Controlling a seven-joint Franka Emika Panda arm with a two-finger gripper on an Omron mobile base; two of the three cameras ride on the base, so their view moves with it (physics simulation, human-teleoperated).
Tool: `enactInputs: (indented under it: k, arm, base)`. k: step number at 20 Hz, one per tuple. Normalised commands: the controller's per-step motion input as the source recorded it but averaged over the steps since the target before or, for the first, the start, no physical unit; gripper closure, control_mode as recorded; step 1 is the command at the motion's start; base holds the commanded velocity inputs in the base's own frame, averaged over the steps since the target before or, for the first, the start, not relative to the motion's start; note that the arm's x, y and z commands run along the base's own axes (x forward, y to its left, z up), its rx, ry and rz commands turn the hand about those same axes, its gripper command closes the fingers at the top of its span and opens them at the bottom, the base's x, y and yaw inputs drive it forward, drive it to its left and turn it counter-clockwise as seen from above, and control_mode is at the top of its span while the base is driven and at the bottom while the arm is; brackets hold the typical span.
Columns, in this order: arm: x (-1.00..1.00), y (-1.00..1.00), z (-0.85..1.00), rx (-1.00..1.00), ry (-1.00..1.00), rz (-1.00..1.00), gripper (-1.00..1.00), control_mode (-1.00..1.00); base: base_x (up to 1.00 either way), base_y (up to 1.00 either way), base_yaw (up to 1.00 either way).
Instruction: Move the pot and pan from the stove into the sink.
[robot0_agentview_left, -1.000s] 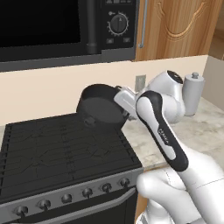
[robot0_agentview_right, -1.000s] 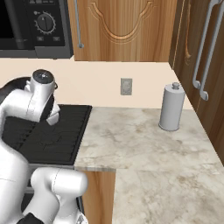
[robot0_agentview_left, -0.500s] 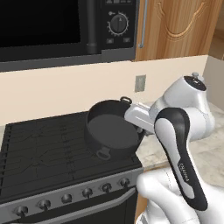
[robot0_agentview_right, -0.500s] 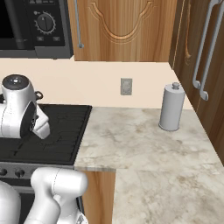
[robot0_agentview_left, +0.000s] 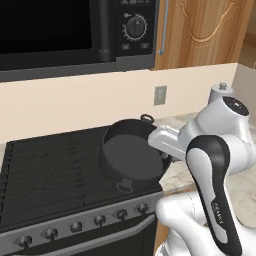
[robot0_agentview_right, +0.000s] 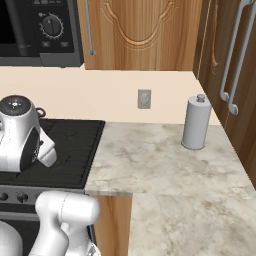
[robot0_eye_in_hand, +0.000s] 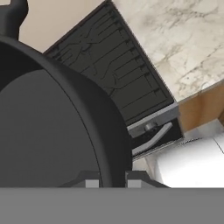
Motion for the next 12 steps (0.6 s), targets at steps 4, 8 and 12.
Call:
enactInputs:
  k: [4, 8, 12]
  arm:
    - [0.00, 0.00, 0.00, 0.00, 0.00, 0.00, 1.00, 1.00]
    - [0.00, 0.00, 0.00, 0.00, 0.00, 0.00, 1.00, 1.00]
    - [0.00, 0.00, 0.00, 0.00, 0.00, 0.00, 1.00, 1.00]
  base:
    - [-0.59, -0.31, 0.05]
    - [-0.81, -0.41, 0.08]
    - [-0.83, -0.39, 0.09]
